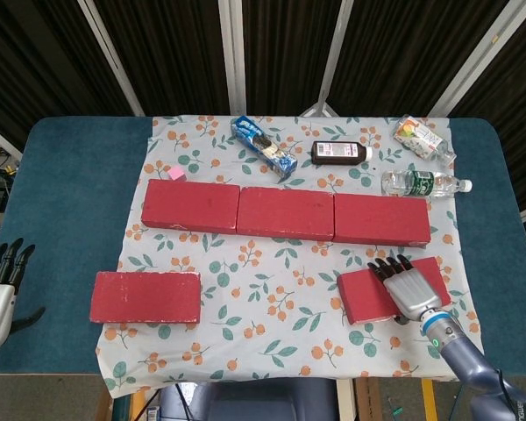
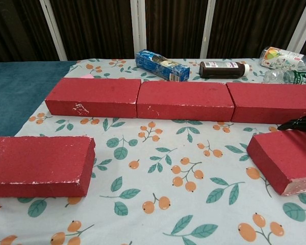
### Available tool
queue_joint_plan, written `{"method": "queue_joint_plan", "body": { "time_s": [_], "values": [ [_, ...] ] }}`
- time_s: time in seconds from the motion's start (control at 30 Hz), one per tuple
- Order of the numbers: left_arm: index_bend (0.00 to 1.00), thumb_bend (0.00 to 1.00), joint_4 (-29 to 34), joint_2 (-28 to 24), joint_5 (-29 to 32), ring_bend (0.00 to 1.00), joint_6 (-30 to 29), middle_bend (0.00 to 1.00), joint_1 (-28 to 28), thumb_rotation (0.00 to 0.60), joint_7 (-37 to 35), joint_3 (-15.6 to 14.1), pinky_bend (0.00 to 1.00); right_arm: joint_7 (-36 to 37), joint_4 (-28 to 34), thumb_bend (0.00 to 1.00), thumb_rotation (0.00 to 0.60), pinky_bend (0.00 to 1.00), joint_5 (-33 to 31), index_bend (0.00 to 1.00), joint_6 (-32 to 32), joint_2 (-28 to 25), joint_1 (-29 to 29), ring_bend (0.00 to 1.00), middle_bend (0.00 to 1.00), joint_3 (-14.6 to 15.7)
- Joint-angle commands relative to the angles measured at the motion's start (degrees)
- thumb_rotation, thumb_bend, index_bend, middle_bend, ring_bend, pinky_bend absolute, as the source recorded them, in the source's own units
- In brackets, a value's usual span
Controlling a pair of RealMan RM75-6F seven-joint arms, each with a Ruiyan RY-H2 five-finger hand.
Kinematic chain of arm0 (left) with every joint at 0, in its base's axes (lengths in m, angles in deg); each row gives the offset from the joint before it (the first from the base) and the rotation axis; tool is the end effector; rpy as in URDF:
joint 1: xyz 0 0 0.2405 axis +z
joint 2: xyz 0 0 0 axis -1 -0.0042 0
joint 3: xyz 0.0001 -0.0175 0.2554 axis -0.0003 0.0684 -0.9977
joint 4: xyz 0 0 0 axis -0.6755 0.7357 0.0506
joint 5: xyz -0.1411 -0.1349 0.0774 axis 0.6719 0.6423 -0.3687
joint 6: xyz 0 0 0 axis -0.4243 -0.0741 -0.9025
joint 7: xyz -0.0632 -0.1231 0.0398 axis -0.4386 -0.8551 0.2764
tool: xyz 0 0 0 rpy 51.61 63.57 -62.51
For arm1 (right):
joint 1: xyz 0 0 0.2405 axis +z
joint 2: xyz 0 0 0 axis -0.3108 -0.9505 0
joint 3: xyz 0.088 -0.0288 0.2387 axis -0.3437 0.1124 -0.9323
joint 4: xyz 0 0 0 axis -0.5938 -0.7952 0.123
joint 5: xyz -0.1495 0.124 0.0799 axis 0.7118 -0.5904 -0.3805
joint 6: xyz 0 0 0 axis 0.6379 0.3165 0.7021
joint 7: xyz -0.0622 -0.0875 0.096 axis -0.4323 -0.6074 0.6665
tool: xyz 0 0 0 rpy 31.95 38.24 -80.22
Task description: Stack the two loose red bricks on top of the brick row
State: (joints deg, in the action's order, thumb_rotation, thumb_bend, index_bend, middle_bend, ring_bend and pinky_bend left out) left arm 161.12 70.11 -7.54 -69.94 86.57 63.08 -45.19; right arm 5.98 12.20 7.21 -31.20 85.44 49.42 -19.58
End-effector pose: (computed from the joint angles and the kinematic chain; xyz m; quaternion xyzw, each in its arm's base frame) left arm -0.2974 0.1699 0.1505 -0.6105 -0.3278 -0.3502 0.6303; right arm -0.2591 -0.2669 0.0680 0.8109 -0.3565 0.1432 0.4415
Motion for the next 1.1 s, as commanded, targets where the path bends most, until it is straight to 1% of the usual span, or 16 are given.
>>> {"method": "queue_joint_plan", "body": {
  "time_s": [0.03, 0.2, 0.3, 0.37, 0.53, 0.63, 0.67, 0.83, 1.0, 1.1],
  "values": [
    [0.04, 0.00, -0.1, 0.0, 0.1, 0.00, 0.1, 0.00, 0.0, 0.600, 0.0, 0.0, 0.16, -0.5, 0.1, 0.20, 0.600, 0.00, -0.6, 0.00, 0.1, 0.0, 0.3, 0.00, 0.12, 0.3],
    [0.04, 0.00, 0.0, 0.0, -0.2, 0.00, 0.1, 0.00, -0.1, 0.600, 0.0, -0.1, 0.16, -1.0, 0.4, 0.20, 0.600, 0.00, -1.6, 0.00, 0.5, -0.1, 0.7, 0.00, 0.20, 0.7],
    [0.04, 0.00, -0.1, 0.1, -0.3, 0.00, 0.0, 0.00, -0.1, 0.600, 0.0, -0.1, 0.16, -1.3, 0.5, 0.20, 0.600, 0.00, -1.8, 0.03, 0.7, -0.1, 1.0, 0.01, 0.24, 1.0],
    [0.04, 0.00, -0.1, 0.1, -0.3, 0.00, 0.0, 0.00, 0.0, 0.600, 0.0, -0.1, 0.16, -1.5, 0.6, 0.20, 0.600, 0.00, -2.0, 0.08, 0.8, -0.2, 1.1, 0.02, 0.27, 1.2],
    [0.04, 0.00, -0.1, 0.1, -0.5, 0.00, -0.1, 0.00, 0.0, 0.600, 0.0, -0.2, 0.16, -1.2, 1.0, 0.20, 0.600, 0.00, -1.9, 0.27, 1.1, -0.5, 1.5, 0.08, 0.33, 1.5],
    [0.04, 0.00, -0.1, 0.1, -0.5, 0.00, -0.1, 0.00, 0.0, 0.600, -0.1, -0.1, 0.16, -1.0, 1.6, 0.20, 0.600, 0.00, -1.8, 0.36, 1.3, -1.1, 1.6, 0.09, 0.34, 1.6],
    [0.04, 0.00, -0.1, 0.1, -0.5, 0.00, -0.2, 0.00, 0.0, 0.600, -0.2, -0.1, 0.16, -0.8, 1.9, 0.20, 0.600, 0.00, -1.8, 0.38, 1.2, -1.5, 1.7, 0.09, 0.34, 1.7],
    [0.04, 0.00, -0.1, 0.0, -0.6, 0.00, -0.1, 0.00, 0.0, 0.600, -0.6, -0.2, 0.16, -0.5, 3.5, 0.20, 0.600, 0.00, -2.2, 0.42, 2.0, -3.7, 1.8, 0.10, 0.34, 1.6],
    [0.04, 0.00, -0.1, 0.1, -0.7, 0.00, 0.0, 0.00, 0.0, 0.600, -0.4, -0.3, 0.16, 1.1, 7.6, 0.20, 0.600, 0.00, -2.4, 0.42, 3.3, -8.7, 1.8, 0.10, 0.34, 0.5],
    [0.04, 0.00, 0.0, 0.1, -0.6, 0.00, 0.1, 0.00, -0.1, 0.600, -0.2, -0.3, 0.16, 2.4, 10.7, 0.20, 0.600, 0.00, -2.8, 0.42, 4.1, -12.7, 2.0, 0.10, 0.34, -0.6]
  ]
}}
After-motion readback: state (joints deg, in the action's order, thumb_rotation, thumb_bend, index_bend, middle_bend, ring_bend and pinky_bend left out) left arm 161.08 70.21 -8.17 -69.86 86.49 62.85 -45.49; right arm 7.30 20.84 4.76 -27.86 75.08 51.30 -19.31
